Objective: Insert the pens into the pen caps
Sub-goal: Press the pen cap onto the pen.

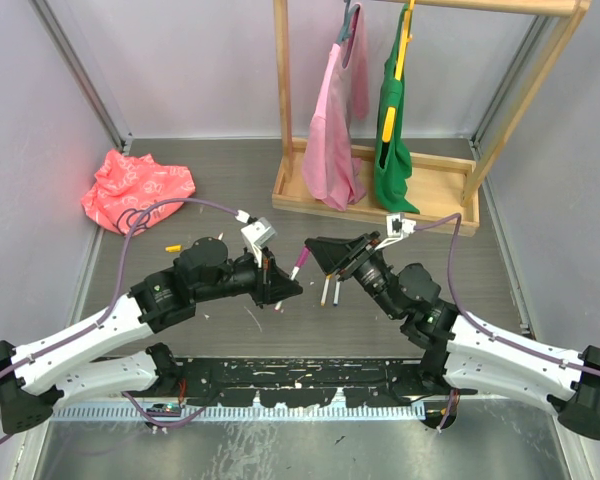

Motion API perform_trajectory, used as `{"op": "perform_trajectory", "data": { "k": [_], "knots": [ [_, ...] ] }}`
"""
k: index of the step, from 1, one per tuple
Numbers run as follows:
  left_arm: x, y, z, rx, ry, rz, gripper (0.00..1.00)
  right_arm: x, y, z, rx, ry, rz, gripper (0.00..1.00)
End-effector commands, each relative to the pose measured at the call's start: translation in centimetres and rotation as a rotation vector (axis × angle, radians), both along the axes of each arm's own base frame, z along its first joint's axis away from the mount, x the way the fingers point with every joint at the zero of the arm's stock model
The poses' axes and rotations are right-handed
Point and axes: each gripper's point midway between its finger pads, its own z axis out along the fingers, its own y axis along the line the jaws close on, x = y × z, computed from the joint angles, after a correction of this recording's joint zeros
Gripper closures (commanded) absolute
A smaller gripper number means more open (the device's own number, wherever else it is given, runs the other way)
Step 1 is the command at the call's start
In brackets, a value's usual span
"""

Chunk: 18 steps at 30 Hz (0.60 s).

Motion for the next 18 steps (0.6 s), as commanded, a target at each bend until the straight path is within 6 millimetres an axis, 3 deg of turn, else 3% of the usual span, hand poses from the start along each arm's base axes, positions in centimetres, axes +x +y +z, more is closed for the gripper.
{"op": "perform_trajectory", "data": {
  "k": [1,8,18],
  "knots": [
    [0.0,-0.6,1.6,-0.05,-0.023,-0.019,1.0,-1.2,-1.3,6.4,0.163,-0.113,0.01,0.47],
    [0.0,-0.8,1.4,-0.045,-0.021,-0.022,1.0,-1.2,-0.8,6.6,0.161,-0.118,0.028,0.47],
    [0.1,-0.7,1.6,-0.049,-0.029,-0.017,1.0,-1.2,1.2,4.8,0.115,-0.072,0.087,0.5]
  ]
}}
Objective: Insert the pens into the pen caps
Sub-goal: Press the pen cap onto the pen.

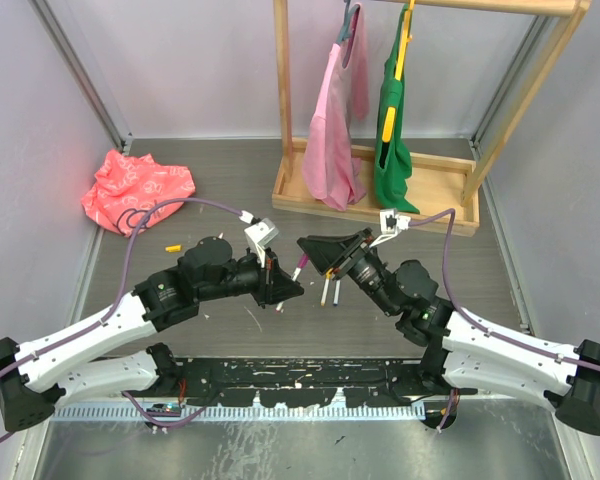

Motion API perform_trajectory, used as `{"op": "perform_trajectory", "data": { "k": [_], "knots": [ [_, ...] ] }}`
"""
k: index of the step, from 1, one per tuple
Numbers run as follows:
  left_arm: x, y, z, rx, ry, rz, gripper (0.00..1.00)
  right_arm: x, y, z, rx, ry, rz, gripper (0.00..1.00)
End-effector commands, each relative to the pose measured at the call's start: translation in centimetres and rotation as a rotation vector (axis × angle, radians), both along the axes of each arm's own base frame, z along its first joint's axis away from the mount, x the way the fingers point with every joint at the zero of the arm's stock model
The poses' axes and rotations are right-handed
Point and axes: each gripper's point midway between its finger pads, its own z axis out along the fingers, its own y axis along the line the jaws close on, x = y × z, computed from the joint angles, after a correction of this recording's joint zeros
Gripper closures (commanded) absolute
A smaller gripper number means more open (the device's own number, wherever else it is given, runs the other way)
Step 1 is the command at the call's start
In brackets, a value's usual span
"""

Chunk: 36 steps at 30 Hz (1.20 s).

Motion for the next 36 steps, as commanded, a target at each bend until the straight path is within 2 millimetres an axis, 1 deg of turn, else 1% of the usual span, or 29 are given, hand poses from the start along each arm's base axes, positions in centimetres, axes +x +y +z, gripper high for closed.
{"op": "perform_trajectory", "data": {
  "k": [1,5,8,14,20,23,31,32,34,36],
  "knots": [
    [-0.1,-0.4,2.2,-0.065,-0.042,-0.013,1.0,-0.6,0.0,2.7,0.069,-0.032,0.026,0.5],
    [0.0,-0.3,2.0,-0.062,-0.041,-0.01,1.0,-0.6,-0.1,2.6,0.067,-0.03,0.023,0.5],
    [0.1,-0.3,2.0,-0.062,-0.042,-0.006,1.0,-0.6,0.1,2.4,0.059,-0.023,0.027,0.53],
    [0.2,0.0,2.5,-0.074,-0.057,0.011,1.0,-0.7,0.4,1.2,0.05,0.011,0.045,0.54],
    [0.2,0.0,2.5,-0.07,-0.056,0.013,1.0,-1.0,0.7,0.6,0.042,0.023,0.071,0.56],
    [0.3,-0.1,2.4,-0.07,-0.054,0.011,1.0,-1.0,0.9,0.4,0.039,0.031,0.073,0.59],
    [0.5,-0.2,2.5,-0.07,-0.054,0.019,1.0,-1.0,0.9,0.0,0.027,0.04,0.073,0.74],
    [0.6,-0.2,2.6,-0.072,-0.056,0.024,1.0,-1.4,1.2,-0.2,0.02,0.037,0.103,0.78],
    [0.7,-0.1,2.9,-0.075,-0.059,0.035,1.0,-1.6,1.3,-0.5,0.015,0.042,0.112,0.84],
    [1.2,0.0,3.2,-0.073,-0.064,0.059,1.0,-1.7,1.5,-0.7,0.01,0.048,0.121,0.97]
  ]
}}
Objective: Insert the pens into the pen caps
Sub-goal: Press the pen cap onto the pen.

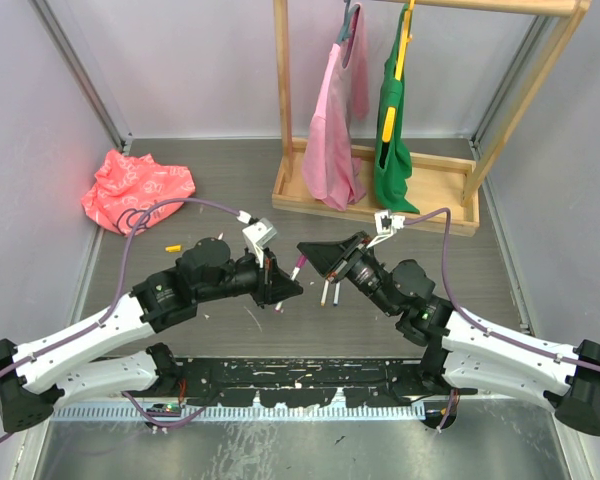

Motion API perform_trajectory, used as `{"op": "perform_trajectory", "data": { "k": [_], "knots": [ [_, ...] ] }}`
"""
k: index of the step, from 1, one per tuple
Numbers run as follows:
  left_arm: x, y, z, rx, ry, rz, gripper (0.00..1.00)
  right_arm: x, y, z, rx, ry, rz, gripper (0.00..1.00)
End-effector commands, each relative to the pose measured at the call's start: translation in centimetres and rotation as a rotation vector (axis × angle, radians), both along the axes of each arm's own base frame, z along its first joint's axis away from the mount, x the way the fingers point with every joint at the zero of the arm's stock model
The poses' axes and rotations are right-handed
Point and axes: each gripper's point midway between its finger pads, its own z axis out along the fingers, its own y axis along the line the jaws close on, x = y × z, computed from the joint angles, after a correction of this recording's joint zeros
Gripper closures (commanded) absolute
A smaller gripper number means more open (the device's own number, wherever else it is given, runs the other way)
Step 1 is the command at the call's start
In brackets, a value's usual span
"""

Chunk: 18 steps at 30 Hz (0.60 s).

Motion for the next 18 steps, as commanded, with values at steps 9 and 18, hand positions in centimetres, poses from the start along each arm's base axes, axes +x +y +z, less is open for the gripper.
{"op": "perform_trajectory", "data": {
  "k": [9,18],
  "knots": [
    [3.0,0.5,6.5,-0.107,-0.112,0.164,1.0,-1.8,2.8,-1.2,-0.083,0.035,0.158,1.0],
    [4.8,1.8,12.8,-0.197,-0.261,0.266,1.0,-5.6,6.4,-5.5,-0.2,0.121,0.241,1.0]
  ]
}}
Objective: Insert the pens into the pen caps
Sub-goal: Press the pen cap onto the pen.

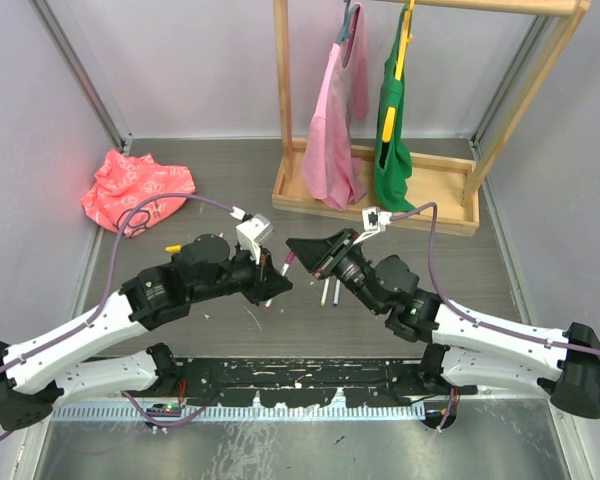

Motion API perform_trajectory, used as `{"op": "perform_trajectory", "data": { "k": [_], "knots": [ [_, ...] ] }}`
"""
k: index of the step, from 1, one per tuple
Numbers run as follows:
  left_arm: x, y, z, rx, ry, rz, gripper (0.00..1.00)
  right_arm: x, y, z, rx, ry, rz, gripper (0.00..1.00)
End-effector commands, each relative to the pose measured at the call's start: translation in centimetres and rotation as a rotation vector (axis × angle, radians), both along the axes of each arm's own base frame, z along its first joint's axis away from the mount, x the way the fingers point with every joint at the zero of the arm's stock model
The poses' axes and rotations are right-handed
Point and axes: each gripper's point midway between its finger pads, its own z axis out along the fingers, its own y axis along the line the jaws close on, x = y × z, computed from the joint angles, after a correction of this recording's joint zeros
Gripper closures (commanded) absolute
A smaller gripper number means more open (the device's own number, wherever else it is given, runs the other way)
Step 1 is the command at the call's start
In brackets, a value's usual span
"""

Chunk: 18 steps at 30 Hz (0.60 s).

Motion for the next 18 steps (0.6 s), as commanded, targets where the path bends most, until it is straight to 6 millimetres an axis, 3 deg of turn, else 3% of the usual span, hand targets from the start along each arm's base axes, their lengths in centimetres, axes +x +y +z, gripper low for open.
{"op": "perform_trajectory", "data": {
  "k": [1,9,18],
  "knots": [
    [3.8,-0.1,12.8,-0.289,-0.287,0.14,1.0,-6.5,4.6,-5.6,-0.163,0.095,0.273,1.0],
    [4.4,1.2,16.6,-0.357,-0.359,0.185,1.0,-10.1,6.7,-8.9,-0.2,0.154,0.311,1.0],
    [4.8,2.5,19.9,-0.428,-0.425,0.229,1.0,-17.0,10.1,-13.3,-0.268,0.229,0.438,1.0]
  ]
}}
